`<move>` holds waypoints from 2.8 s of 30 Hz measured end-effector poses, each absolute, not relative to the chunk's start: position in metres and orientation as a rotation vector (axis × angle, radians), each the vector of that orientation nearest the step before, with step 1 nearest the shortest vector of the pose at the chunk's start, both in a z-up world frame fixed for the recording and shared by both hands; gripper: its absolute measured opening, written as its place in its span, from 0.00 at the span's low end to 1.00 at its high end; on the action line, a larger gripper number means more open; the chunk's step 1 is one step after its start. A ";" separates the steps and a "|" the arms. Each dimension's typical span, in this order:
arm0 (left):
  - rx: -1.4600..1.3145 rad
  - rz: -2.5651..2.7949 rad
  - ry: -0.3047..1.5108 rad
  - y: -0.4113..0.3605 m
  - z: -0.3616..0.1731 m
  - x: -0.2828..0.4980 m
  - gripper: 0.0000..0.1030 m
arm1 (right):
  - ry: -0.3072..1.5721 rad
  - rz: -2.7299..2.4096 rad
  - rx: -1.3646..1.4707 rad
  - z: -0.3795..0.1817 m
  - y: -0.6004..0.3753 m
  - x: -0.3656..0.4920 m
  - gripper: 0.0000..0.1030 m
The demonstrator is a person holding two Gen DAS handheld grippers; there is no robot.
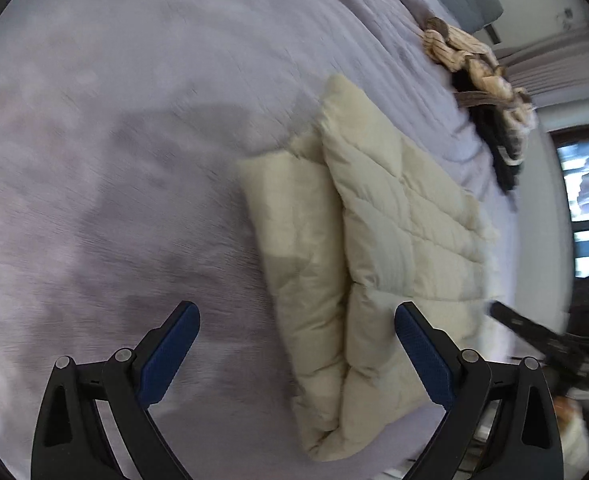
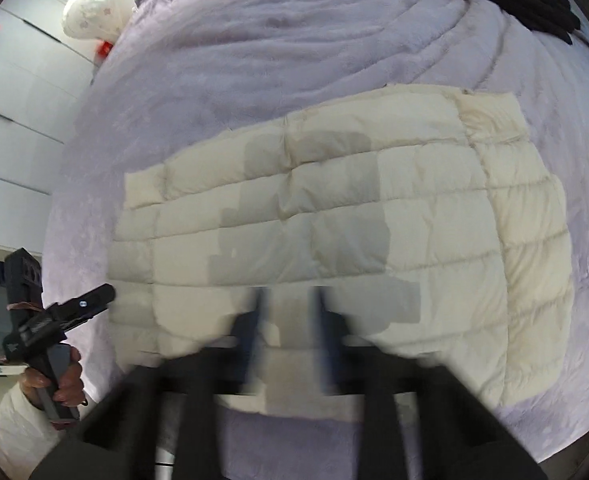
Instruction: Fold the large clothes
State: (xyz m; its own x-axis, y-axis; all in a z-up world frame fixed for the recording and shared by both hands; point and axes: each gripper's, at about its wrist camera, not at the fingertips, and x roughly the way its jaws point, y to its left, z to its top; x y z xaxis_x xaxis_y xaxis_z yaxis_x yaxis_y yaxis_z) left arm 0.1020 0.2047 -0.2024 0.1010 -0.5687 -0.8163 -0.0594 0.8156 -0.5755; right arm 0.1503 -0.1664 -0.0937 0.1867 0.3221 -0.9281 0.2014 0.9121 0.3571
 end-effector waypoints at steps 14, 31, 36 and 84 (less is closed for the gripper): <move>-0.563 -0.703 1.480 0.122 -0.238 0.125 0.48 | 1.410 0.173 0.449 -0.163 -0.175 0.159 0.10; -0.308 -0.792 1.332 -0.018 -0.103 0.099 0.29 | 1.380 0.330 0.705 -0.186 -0.215 0.137 0.09; -0.232 -0.752 1.332 -0.039 -0.094 0.093 0.29 | 1.366 0.376 0.824 -0.195 -0.230 0.130 0.09; 0.121 -1.035 1.206 -0.258 -0.127 0.041 0.69 | 0.923 0.291 1.161 -0.125 -0.512 -0.005 0.63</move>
State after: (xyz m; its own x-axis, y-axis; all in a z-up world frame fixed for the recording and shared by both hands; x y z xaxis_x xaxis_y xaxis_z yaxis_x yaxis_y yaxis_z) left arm 0.0415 -0.2575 -0.1266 -0.0169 -0.5905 -0.8069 0.7083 0.5625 -0.4265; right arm -0.0051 -0.5118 -0.1247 0.6144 0.6335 -0.4703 0.2491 0.4099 0.8775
